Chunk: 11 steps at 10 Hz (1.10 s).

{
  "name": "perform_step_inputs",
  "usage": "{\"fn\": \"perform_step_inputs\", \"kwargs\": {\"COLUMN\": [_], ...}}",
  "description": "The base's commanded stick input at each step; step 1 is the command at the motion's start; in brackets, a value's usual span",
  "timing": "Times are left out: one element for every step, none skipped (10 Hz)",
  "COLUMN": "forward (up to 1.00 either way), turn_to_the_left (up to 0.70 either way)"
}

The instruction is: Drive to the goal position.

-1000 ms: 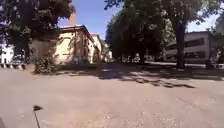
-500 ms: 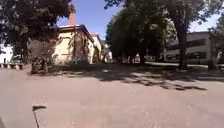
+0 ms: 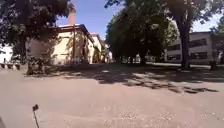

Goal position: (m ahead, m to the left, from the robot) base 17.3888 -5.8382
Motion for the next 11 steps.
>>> {"fn": "perform_step_inputs", "kwargs": {"forward": [0.70, 0.70, 0.70, 0.70, 0.70, 0.70, 0.70, 0.70, 0.70, 0.70, 0.70], "turn_to_the_left": [0.00, 0.00, 0.00, 0.00, 0.00, 0.00, 0.00, 0.00, 0.00, 0.00, 0.00]}}
